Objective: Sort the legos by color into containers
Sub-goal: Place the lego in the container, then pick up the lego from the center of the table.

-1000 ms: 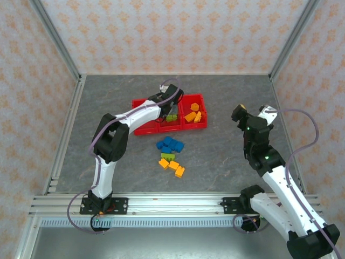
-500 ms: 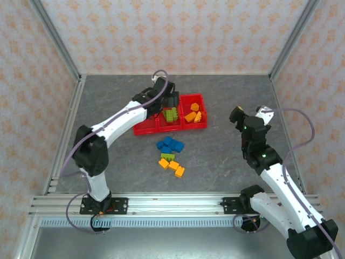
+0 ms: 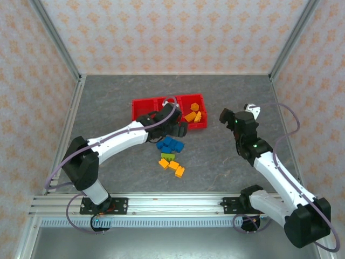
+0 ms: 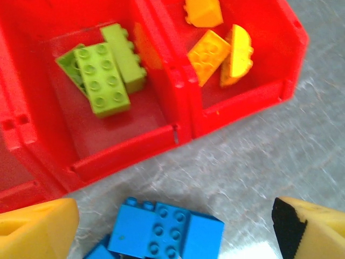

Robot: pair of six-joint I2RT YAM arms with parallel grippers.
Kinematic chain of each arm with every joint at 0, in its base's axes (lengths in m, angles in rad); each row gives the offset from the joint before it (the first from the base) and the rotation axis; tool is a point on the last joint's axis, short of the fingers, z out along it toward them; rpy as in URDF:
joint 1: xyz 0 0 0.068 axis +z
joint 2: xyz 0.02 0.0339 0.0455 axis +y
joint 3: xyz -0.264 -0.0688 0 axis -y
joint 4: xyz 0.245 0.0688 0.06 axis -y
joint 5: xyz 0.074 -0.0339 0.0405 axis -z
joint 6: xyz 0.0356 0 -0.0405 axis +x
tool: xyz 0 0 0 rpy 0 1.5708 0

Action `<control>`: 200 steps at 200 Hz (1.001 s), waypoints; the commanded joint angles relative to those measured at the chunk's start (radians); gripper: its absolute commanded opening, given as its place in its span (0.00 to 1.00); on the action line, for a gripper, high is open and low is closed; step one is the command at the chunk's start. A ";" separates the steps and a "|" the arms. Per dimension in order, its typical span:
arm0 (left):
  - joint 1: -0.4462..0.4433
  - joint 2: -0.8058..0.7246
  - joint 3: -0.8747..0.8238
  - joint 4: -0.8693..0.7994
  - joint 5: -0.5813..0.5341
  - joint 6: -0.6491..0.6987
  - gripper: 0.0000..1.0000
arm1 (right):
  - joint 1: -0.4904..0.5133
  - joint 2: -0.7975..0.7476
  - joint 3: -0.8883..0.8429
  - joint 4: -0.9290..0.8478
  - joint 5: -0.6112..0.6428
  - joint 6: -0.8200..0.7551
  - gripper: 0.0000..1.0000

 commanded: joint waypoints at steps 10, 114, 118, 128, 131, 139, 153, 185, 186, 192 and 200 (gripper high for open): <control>-0.010 0.013 -0.016 -0.014 0.045 0.014 0.87 | -0.007 0.001 0.035 -0.004 -0.003 0.015 1.00; -0.085 0.202 0.099 -0.128 0.059 0.038 0.67 | -0.008 -0.048 -0.002 -0.031 0.030 0.004 1.00; -0.085 0.205 0.100 -0.130 0.058 0.036 0.66 | -0.007 -0.046 -0.002 -0.031 0.029 0.005 1.00; -0.085 0.214 0.100 -0.134 0.056 0.033 0.65 | -0.007 -0.043 -0.002 -0.031 0.028 0.004 1.00; -0.087 0.215 0.100 -0.135 0.054 0.032 0.65 | -0.008 -0.043 -0.002 -0.031 0.029 0.003 1.00; -0.087 0.221 0.097 -0.135 0.050 0.030 0.64 | -0.007 -0.044 -0.003 -0.031 0.027 0.004 1.00; -0.089 0.229 0.094 -0.137 0.042 0.029 0.62 | -0.008 -0.043 -0.001 -0.032 0.027 0.007 1.00; -0.094 0.248 0.090 -0.137 0.040 0.021 0.56 | -0.007 -0.043 0.001 -0.036 0.019 0.014 1.00; -0.094 0.249 0.090 -0.137 0.040 0.021 0.56 | -0.006 -0.043 0.000 -0.036 0.019 0.014 1.00; -0.095 0.252 0.090 -0.136 0.040 0.021 0.55 | -0.006 -0.045 0.000 -0.036 0.018 0.014 1.00; -0.095 0.255 0.091 -0.137 0.042 0.021 0.53 | -0.008 -0.045 -0.001 -0.037 0.019 0.015 1.00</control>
